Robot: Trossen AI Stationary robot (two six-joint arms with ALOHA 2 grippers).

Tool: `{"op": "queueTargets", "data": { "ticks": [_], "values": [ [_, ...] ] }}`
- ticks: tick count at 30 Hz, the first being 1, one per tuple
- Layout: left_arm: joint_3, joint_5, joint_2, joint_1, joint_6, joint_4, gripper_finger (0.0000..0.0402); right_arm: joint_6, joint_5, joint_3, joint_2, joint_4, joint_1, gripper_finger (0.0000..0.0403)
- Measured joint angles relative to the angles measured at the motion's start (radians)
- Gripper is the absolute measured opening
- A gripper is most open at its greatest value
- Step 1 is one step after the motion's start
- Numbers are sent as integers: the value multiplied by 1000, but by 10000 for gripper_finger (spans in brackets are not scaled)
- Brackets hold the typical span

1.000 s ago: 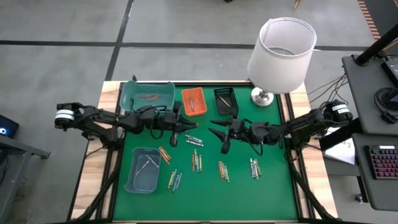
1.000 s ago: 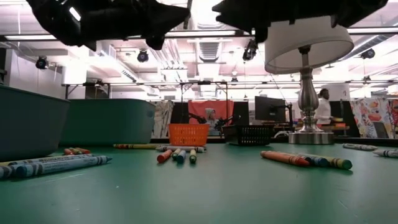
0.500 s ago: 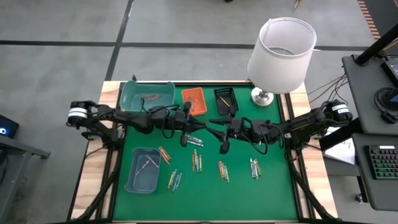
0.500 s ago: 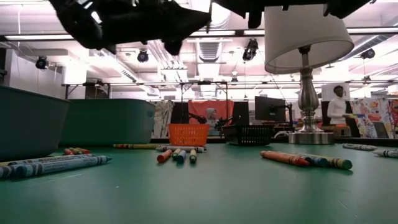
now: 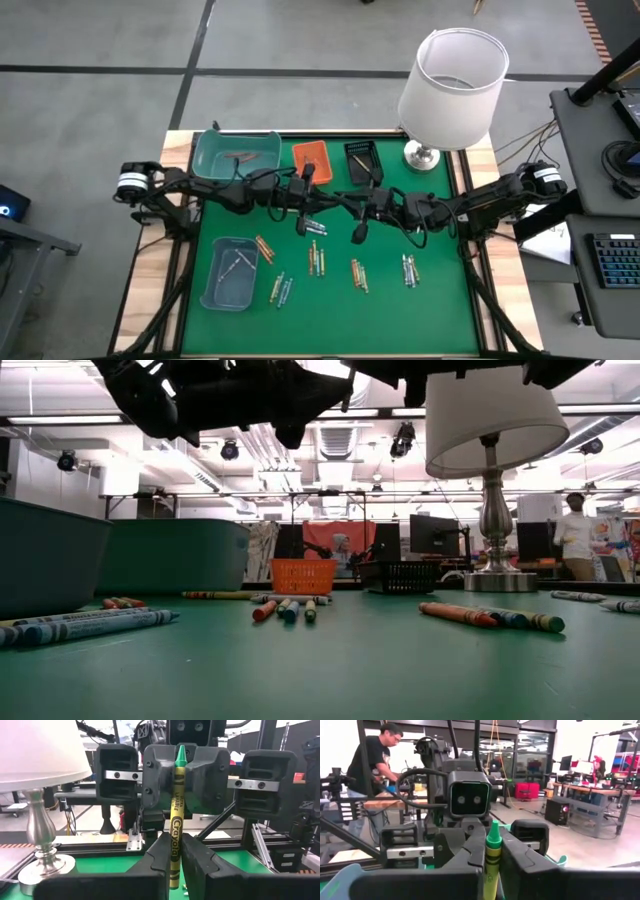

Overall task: Sort crayons
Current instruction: Put the green crayon into the black bin

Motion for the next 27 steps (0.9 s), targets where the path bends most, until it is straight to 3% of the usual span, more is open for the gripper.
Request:
{"op": "queueTargets", "data": {
  "ticks": [7, 15, 20, 27],
  "values": [
    [0, -21, -41, 5, -8, -116, 74, 66, 57, 0, -28, -104, -49, 15],
    [0, -226, -194, 10, 48, -438, 142, 185, 222, 0, -61, -419, -200, 14],
    [-1, -300, -289, 10, 52, -569, 150, 353, 230, -1, -21, -608, -334, 14],
    [-1, -315, -331, 10, 52, -600, 150, 452, 194, -1, 71, -613, -433, 19]
  ]
}}
